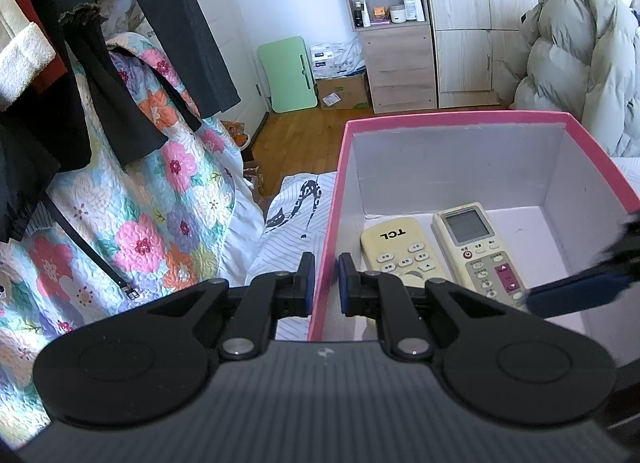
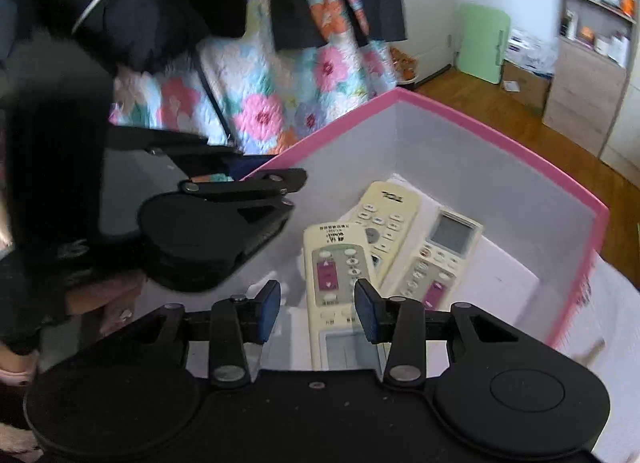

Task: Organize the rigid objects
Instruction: 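Move the right tool back to the square white charger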

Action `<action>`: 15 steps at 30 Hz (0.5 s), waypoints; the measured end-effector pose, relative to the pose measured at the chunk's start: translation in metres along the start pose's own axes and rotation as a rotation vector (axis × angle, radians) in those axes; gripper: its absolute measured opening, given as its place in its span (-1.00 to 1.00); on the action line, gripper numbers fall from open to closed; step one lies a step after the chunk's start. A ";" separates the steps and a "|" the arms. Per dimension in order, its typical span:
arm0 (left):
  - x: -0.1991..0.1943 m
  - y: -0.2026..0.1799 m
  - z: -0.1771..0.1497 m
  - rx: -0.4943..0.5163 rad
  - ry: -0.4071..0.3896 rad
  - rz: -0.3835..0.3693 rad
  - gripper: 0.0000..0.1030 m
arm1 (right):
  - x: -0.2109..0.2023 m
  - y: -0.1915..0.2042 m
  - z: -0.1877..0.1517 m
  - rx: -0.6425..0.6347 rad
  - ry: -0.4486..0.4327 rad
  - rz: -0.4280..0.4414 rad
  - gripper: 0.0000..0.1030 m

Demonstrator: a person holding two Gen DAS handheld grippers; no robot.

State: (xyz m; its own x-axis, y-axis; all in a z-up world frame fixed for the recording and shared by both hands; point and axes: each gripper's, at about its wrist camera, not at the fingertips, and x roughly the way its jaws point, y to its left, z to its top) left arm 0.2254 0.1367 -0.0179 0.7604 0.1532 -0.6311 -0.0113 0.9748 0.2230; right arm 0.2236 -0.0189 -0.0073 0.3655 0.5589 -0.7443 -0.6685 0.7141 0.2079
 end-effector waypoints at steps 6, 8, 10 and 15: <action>-0.001 -0.002 0.000 0.023 0.002 0.015 -0.77 | -0.061 -0.012 -0.033 0.096 -0.131 0.001 -0.09; 0.001 0.001 0.000 0.026 0.003 0.017 -0.77 | -0.081 -0.016 -0.045 0.128 -0.170 -0.034 -0.07; 0.001 0.001 0.000 0.032 0.003 0.019 -0.77 | -0.100 -0.022 -0.059 0.174 -0.199 -0.072 -0.06; 0.003 0.003 0.001 0.032 0.008 0.017 -0.76 | -0.137 -0.045 -0.101 0.286 -0.261 -0.105 -0.01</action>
State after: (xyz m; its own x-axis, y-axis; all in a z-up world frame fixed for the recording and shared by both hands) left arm 0.2279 0.1400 -0.0182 0.7553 0.1707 -0.6327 -0.0029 0.9663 0.2573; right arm 0.1381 -0.1701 0.0209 0.5993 0.5386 -0.5922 -0.4250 0.8410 0.3347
